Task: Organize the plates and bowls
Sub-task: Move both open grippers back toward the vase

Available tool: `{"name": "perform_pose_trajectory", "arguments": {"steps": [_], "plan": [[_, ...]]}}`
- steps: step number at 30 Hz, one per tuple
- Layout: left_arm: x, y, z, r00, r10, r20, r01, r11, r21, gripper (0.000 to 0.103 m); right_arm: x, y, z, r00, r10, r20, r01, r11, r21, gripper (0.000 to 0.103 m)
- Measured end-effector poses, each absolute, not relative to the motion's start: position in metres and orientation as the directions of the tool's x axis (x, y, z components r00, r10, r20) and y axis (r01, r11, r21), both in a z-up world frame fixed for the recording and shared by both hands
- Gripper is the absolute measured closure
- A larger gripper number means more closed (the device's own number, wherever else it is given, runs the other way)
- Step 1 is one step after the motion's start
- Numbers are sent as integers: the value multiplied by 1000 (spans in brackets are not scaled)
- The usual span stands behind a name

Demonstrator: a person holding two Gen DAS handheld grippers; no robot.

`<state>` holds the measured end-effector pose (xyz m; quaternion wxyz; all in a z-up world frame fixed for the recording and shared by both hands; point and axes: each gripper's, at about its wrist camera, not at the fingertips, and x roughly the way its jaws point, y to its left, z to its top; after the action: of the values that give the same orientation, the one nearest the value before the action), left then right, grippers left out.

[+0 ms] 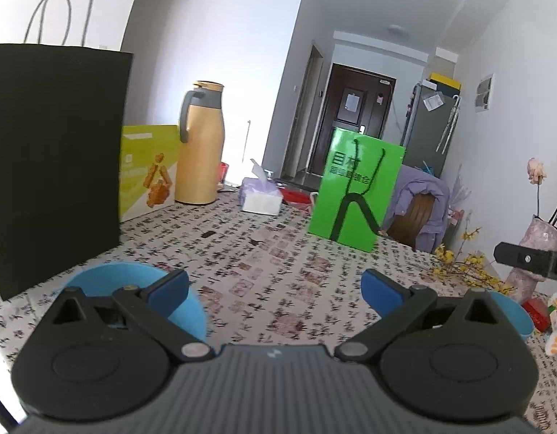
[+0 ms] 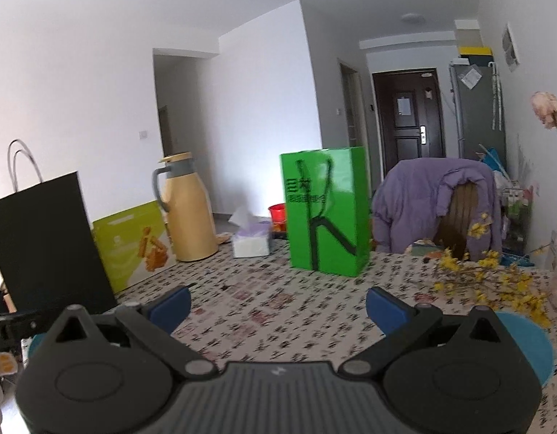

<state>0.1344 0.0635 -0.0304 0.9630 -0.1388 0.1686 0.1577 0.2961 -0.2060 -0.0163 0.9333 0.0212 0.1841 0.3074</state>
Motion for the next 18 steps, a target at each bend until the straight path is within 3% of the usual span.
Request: {"name": "perform_pose_trajectory", "arguments": {"steps": [18], "plan": [[191, 8, -27, 904, 146, -401, -276, 917, -288, 0, 328, -286, 0, 853, 442, -276, -389, 893, 226, 0]]}}
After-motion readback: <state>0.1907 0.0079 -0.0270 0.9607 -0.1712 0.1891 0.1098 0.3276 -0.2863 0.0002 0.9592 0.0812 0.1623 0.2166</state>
